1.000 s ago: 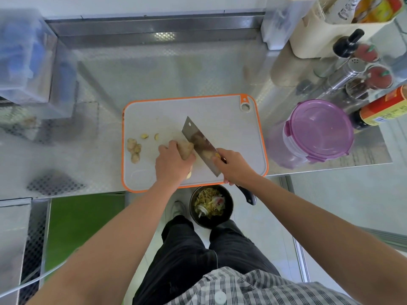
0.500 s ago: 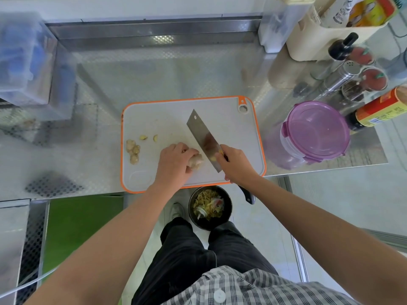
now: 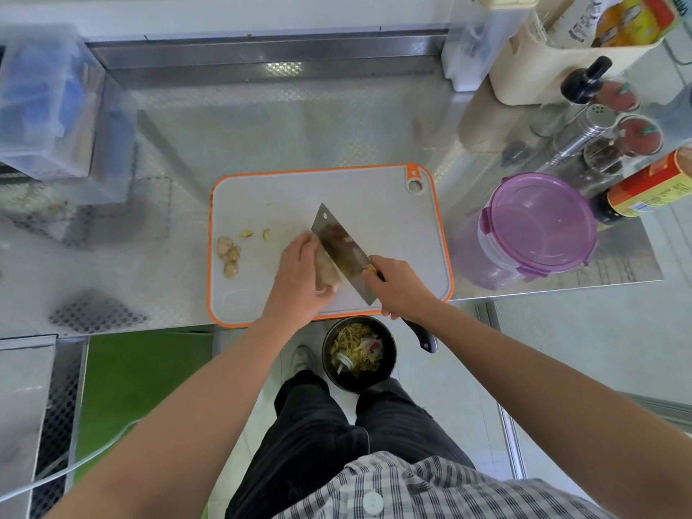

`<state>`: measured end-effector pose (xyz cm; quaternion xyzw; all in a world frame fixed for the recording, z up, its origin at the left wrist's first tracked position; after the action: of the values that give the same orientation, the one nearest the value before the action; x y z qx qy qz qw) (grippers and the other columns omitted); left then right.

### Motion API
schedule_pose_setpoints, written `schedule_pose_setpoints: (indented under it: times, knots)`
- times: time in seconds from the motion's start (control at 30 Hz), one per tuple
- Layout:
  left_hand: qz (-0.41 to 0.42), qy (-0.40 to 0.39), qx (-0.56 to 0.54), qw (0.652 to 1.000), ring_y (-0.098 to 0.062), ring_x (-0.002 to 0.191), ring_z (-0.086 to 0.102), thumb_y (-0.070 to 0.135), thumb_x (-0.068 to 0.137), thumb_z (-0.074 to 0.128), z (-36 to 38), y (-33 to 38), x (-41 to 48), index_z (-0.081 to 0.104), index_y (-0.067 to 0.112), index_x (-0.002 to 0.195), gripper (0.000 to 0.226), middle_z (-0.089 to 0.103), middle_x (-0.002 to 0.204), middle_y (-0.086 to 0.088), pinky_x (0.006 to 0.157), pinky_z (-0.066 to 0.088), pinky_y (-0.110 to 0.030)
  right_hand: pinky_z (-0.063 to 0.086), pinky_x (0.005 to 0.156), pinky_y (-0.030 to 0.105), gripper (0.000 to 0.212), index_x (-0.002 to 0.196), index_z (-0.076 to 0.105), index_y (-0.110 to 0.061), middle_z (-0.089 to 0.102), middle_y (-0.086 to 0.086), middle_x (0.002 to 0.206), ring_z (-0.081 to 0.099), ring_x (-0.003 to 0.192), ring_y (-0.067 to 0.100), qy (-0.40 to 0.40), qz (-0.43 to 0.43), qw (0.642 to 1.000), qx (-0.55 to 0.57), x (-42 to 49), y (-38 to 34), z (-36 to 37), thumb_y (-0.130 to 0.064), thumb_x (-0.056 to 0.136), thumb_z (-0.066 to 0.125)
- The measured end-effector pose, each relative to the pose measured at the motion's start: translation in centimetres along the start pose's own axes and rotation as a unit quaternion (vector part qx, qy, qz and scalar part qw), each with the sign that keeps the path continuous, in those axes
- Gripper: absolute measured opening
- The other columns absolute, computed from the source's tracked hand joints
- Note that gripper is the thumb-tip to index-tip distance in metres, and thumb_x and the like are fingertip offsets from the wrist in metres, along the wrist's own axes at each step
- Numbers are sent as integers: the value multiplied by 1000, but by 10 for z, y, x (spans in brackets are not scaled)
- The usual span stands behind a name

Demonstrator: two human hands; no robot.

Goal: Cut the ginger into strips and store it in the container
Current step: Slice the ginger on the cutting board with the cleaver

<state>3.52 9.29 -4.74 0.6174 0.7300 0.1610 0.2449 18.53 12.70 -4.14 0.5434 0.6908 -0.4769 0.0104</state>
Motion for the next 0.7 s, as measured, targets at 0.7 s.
schedule_pose_setpoints:
  times: [0.7]
  knots:
    - [18,34,81,996,-33,101,51,18,75,70,-1,9,2,59,14,120,46,54,111,-12,75,42,-39,43,36,23,19,82,43,-6,50,4,60,55,39,16,35,16,999,-20,-6,11,-17,-15,96,35]
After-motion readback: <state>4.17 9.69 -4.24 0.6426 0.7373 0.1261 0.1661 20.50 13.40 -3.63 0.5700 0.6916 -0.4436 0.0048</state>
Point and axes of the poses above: each hand's wrist, its own x-axis towards the middle knuckle, its own z-axis out of the palm, y = z × x, the point moved 9 cm from there along x, towards the middle knuckle
